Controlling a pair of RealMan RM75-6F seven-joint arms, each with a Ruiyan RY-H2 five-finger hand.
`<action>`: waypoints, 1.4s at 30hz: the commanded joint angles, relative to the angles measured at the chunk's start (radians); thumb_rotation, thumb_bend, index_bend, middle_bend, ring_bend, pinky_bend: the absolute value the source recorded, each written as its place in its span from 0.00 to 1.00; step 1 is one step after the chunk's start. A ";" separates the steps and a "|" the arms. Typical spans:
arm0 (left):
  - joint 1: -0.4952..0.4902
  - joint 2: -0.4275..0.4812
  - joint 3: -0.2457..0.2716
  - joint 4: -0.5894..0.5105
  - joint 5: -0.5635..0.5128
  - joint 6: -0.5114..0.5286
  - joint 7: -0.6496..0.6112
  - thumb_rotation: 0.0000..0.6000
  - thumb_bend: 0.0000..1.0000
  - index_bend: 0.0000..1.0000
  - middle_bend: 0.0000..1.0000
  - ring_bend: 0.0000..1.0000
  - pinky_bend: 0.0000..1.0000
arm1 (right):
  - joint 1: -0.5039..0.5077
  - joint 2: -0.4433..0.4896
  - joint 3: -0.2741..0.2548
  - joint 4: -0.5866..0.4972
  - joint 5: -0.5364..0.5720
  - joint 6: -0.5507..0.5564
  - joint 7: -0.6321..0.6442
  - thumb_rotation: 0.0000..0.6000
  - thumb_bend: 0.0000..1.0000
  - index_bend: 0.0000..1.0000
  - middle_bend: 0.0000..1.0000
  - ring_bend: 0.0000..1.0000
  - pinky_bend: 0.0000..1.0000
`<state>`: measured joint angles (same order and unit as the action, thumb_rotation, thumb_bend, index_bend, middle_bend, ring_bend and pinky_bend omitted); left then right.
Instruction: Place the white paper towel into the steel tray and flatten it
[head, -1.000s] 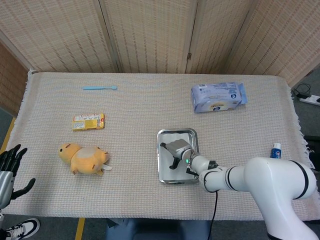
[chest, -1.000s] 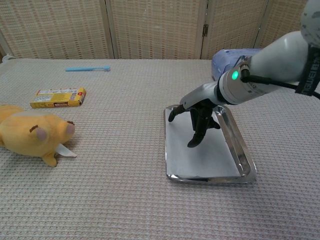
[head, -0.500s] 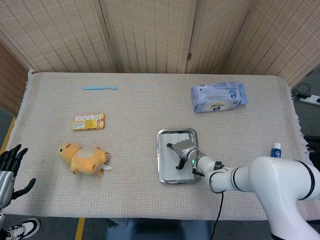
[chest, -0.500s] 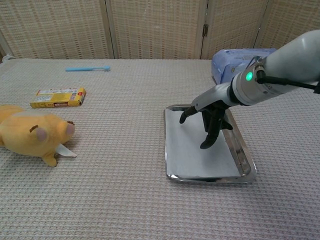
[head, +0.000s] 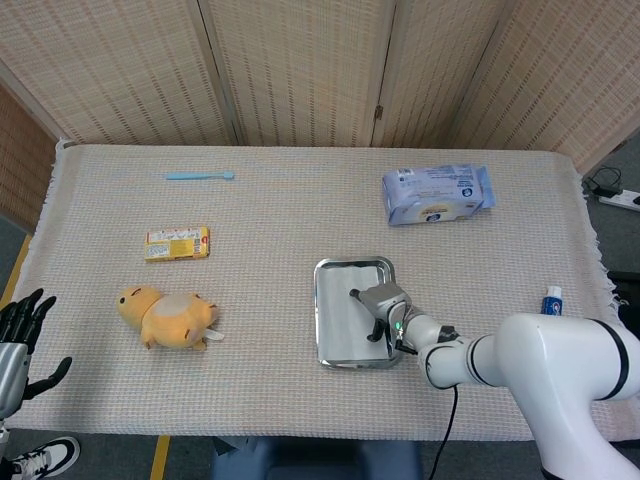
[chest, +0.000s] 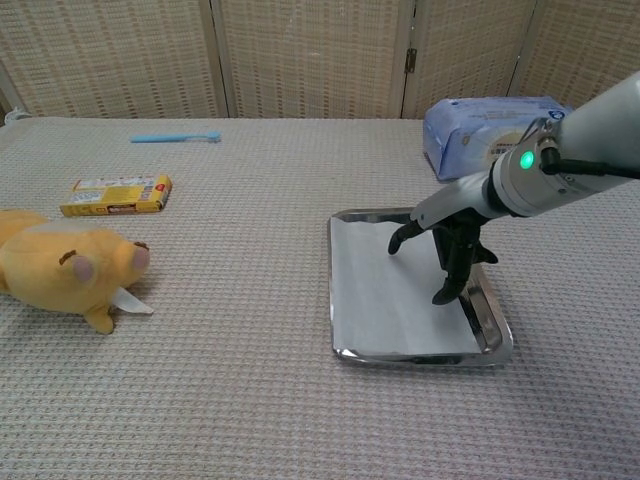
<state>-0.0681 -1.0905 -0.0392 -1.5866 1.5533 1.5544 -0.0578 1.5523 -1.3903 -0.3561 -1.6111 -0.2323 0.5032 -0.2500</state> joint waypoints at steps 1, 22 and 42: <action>0.000 -0.001 0.001 -0.001 0.001 0.000 0.002 1.00 0.35 0.03 0.02 0.00 0.09 | 0.005 0.004 -0.014 -0.006 0.011 0.001 -0.006 0.84 0.35 0.06 0.90 0.76 0.65; -0.005 -0.004 -0.002 0.005 -0.006 -0.009 -0.005 1.00 0.35 0.03 0.02 0.00 0.09 | -0.121 0.014 0.120 0.021 -0.168 -0.006 0.082 0.84 0.35 0.07 0.91 0.77 0.65; -0.004 -0.001 -0.001 0.006 -0.002 -0.006 -0.013 1.00 0.35 0.03 0.02 0.00 0.09 | -0.114 -0.044 0.095 0.096 -0.160 -0.039 0.079 0.84 0.35 0.07 0.91 0.77 0.66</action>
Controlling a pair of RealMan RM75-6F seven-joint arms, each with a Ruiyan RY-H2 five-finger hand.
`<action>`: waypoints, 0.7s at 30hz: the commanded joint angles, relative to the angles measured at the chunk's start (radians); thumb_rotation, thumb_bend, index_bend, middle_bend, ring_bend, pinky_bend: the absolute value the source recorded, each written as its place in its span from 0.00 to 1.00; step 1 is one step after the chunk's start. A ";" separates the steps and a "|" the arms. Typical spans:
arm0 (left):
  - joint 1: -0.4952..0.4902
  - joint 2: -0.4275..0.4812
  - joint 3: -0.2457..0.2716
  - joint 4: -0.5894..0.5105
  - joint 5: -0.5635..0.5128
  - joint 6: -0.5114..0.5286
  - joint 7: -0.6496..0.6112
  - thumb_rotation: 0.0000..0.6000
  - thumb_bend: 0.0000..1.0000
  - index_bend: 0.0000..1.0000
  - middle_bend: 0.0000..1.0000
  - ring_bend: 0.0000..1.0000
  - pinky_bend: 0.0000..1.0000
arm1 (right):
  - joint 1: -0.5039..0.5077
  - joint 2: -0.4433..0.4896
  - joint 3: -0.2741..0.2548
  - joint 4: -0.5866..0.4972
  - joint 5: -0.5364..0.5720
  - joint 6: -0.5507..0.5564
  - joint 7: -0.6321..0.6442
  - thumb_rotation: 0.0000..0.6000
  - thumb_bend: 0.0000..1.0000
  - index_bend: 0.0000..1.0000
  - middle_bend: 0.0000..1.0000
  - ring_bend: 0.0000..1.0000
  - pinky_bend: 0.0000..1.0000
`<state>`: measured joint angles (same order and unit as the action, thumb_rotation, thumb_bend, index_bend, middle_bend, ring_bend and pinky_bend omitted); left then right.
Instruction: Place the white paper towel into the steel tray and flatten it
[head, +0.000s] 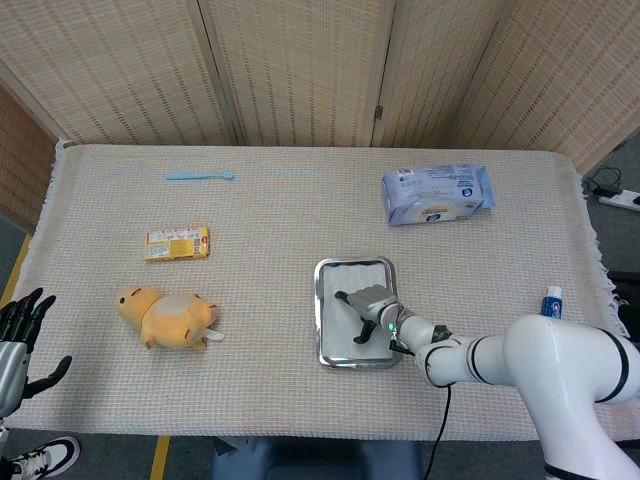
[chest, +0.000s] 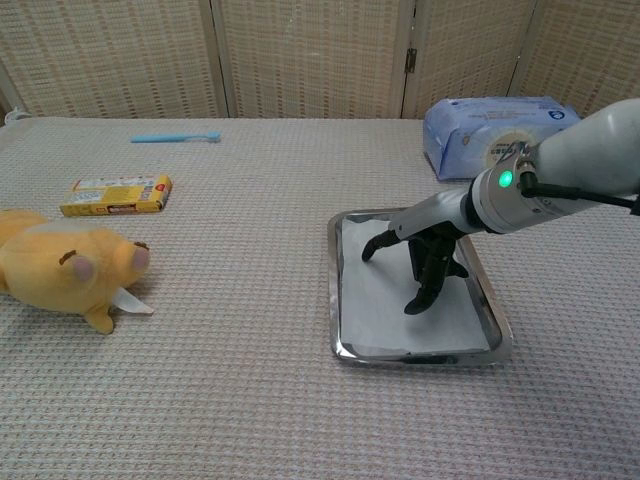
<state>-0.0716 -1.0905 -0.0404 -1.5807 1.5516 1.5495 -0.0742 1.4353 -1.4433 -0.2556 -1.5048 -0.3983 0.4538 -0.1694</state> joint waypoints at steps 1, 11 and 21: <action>-0.001 -0.002 0.000 0.000 -0.002 -0.002 0.005 1.00 0.35 0.03 0.02 0.00 0.09 | 0.002 0.015 -0.004 -0.018 0.006 0.017 0.000 0.84 0.35 0.07 0.91 0.77 0.66; -0.001 -0.003 0.000 0.001 -0.001 -0.001 0.008 1.00 0.35 0.03 0.02 0.00 0.09 | -0.061 0.062 0.067 -0.073 -0.098 0.057 0.039 0.84 0.35 0.07 0.91 0.76 0.66; 0.000 -0.003 0.000 0.003 0.002 0.004 0.013 1.00 0.35 0.03 0.02 0.00 0.09 | -0.337 0.195 0.137 -0.265 -0.417 0.455 0.126 0.83 0.35 0.05 0.67 0.54 0.55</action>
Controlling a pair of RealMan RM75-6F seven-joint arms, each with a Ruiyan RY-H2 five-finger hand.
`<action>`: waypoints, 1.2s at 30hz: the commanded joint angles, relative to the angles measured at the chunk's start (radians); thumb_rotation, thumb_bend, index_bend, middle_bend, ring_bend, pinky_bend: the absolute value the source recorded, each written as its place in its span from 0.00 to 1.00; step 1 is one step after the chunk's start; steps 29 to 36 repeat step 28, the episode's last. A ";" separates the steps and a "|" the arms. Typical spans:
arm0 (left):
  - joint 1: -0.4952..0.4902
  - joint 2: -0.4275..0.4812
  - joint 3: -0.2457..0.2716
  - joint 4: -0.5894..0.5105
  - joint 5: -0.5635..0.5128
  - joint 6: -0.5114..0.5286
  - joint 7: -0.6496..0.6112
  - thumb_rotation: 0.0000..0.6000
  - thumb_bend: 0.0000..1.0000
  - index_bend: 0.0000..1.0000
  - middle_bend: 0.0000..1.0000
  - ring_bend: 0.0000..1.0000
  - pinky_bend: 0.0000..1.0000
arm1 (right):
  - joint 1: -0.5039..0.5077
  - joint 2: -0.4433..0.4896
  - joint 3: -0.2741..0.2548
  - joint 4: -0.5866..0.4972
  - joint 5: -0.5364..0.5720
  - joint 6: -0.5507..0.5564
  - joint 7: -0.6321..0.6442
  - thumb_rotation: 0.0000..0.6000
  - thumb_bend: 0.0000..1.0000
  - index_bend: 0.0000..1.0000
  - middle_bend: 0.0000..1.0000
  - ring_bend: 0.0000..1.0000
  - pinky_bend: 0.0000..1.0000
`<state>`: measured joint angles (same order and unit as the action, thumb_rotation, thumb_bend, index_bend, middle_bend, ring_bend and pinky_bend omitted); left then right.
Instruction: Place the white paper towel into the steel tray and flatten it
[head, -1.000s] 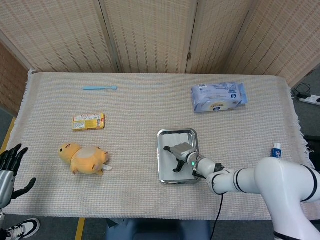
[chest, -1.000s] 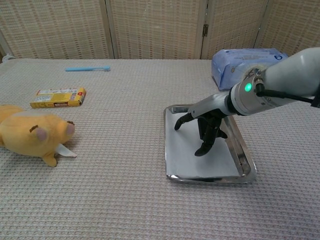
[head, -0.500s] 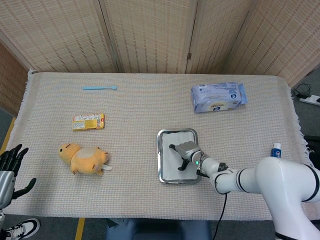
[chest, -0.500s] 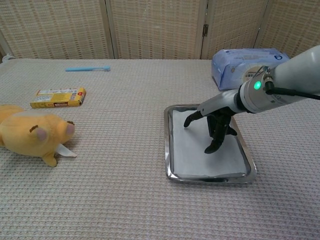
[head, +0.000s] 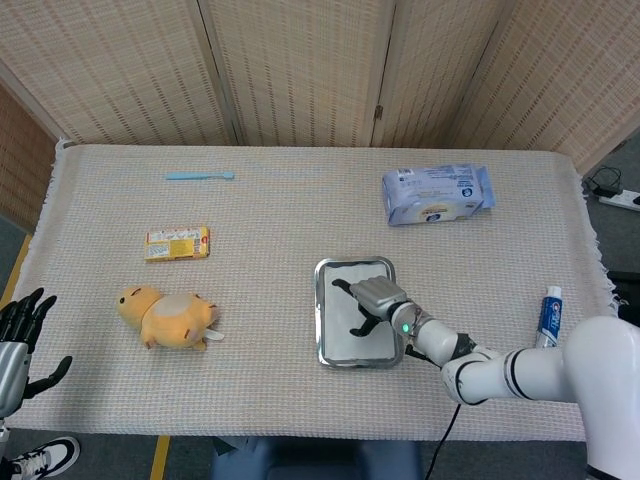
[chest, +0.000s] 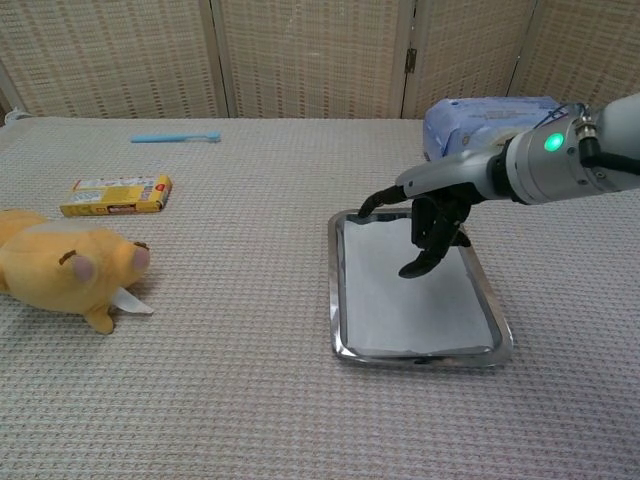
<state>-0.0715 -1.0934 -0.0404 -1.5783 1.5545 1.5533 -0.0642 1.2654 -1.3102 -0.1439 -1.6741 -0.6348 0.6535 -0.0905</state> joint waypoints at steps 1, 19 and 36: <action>0.000 -0.001 -0.001 0.001 -0.002 0.000 0.007 1.00 0.35 0.03 0.02 0.00 0.09 | -0.230 0.066 0.014 -0.106 -0.246 0.363 0.043 0.84 0.35 0.04 0.56 0.44 0.48; 0.000 -0.031 -0.012 0.001 -0.007 0.015 0.093 1.00 0.35 0.03 0.02 0.00 0.08 | -0.843 0.076 -0.129 0.075 -0.621 1.068 -0.158 0.94 0.35 0.00 0.00 0.00 0.00; 0.002 -0.036 -0.014 -0.014 -0.012 0.020 0.144 1.00 0.35 0.03 0.02 0.00 0.08 | -0.959 0.109 -0.103 0.106 -0.701 1.063 -0.063 0.97 0.35 0.00 0.00 0.00 0.00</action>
